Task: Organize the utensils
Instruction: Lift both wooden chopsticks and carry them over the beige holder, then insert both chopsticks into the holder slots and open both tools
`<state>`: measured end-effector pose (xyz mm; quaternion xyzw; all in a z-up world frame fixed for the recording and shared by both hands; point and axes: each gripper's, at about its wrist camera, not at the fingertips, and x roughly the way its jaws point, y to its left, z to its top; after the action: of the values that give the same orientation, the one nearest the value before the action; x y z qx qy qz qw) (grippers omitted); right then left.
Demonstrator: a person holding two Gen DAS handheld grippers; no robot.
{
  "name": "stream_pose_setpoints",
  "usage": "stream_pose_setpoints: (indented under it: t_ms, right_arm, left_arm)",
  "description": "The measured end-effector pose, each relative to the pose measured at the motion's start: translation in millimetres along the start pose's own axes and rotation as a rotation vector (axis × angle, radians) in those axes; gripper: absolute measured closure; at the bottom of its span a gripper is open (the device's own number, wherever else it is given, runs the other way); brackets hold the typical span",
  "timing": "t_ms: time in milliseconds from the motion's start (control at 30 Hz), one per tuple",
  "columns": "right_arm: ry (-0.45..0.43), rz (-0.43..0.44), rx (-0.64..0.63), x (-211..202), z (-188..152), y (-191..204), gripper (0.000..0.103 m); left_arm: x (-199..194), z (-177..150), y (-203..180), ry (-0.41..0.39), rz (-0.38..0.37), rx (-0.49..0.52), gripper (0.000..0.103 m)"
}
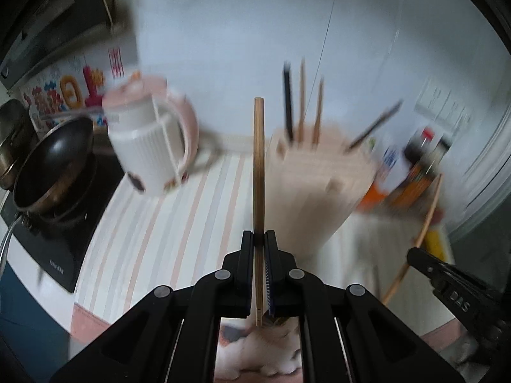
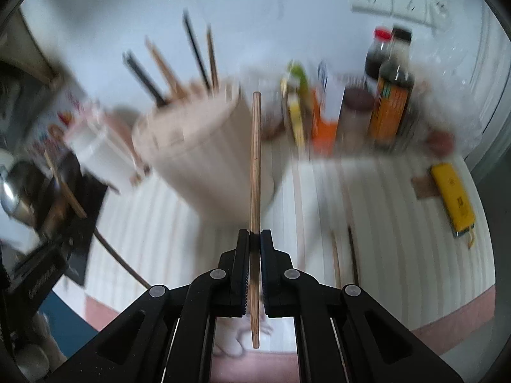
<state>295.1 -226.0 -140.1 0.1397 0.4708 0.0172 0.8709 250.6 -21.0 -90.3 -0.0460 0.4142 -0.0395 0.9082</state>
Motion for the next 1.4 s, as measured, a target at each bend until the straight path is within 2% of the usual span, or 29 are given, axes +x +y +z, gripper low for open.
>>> stream_pose_setpoints:
  t_ms: [200,333,433,567,733,967,1033,1133,1167,1200,1233,1267,1300,1367,1400]
  right_arm:
    - [-0.168,0.083,0.038,-45.1,64.3,8.2,0.096]
    - [-0.305,0.13,0.039,-69.2,103.9,20.2,0.096]
    - [-0.388,0.145,0.032,-74.9,130.9,33.0,0.096]
    - [-0.44,0.139,0.01,-61.6,159.8,48.9,0.096]
    - [-0.449,0.113,-0.011,-26.3,182.1,60.3,0.096]
    - [-0.414,0.069,-0.068,14.7,182.8,71.6,0.096]
    - [-0.362,0.075,-0.089,24.7,183.5,72.0,0.096]
    - [-0.292,0.083,-0.075,27.4,183.6,67.0,0.095]
    - [-0.282,0.087,-0.068,24.5,183.9,64.3,0.09]
    - [-0.28,0.093,-0.061,19.0,184.3,62.4,0.079]
    - [-0.284,0.094,-0.052,11.7,184.3,59.3,0.072]
    - [-0.29,0.098,-0.045,6.7,183.5,54.4,0.063]
    - [-0.297,0.091,-0.039,-5.5,182.4,50.9,0.062]
    - [-0.297,0.094,-0.027,-22.9,179.5,44.1,0.061]
    - [-0.296,0.071,-0.023,-30.9,176.5,38.9,0.054]
  left_arm:
    - [-44.1,68.7,-5.5,-0.165,-0.066,-0.027,0.099]
    - [-53.9,107.9,-11.6,-0.253,-0.07,-0.026,0.099]
    - [-47.1,128.4,-16.7,-0.285,-0.068,-0.027,0.099]
    - [-15.4,151.7,-22.5,-0.29,-0.069,-0.042,0.099]
    - [35.4,163.7,-23.8,-0.257,-0.068,-0.051,0.099]
    - [80.9,157.4,-24.0,-0.178,-0.075,-0.032,0.099]
    - [84.9,154.4,-23.2,-0.124,-0.098,-0.033,0.097]
    - [77.0,151.9,-25.0,-0.068,-0.089,-0.03,0.093]
    - [66.8,149.8,-21.6,-0.073,-0.087,-0.038,0.089]
    - [60.0,148.3,-19.7,-0.081,-0.086,-0.038,0.074]
    - [51.3,146.4,-16.3,-0.09,-0.075,-0.037,0.062]
    - [38.5,142.3,-11.1,-0.109,-0.063,-0.043,0.034]
    - [29.9,138.9,-13.2,-0.12,-0.055,-0.044,0.019]
    - [13.8,128.6,-4.5,-0.142,-0.031,-0.045,0.019]
    - [10.5,123.9,-1.7,-0.135,-0.022,-0.038,0.016]
